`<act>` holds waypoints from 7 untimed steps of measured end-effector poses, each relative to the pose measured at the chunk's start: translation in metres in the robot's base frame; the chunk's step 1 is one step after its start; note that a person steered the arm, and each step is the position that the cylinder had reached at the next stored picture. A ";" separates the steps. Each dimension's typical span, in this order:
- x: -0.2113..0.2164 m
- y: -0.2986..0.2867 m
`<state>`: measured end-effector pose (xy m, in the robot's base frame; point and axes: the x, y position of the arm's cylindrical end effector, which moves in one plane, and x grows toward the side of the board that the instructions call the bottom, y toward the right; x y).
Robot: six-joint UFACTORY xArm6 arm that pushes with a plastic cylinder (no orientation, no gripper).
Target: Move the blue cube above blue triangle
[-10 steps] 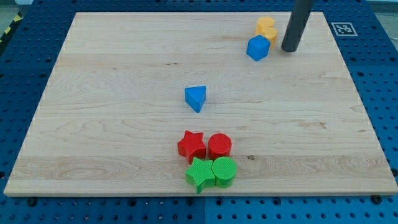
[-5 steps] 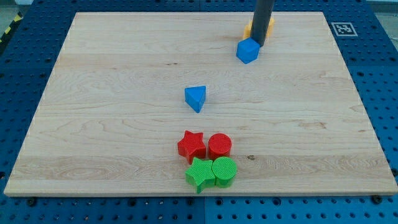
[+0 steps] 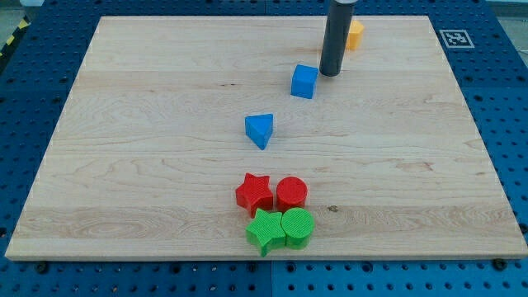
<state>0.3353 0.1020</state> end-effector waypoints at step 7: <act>0.046 -0.085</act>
<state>0.3815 0.0173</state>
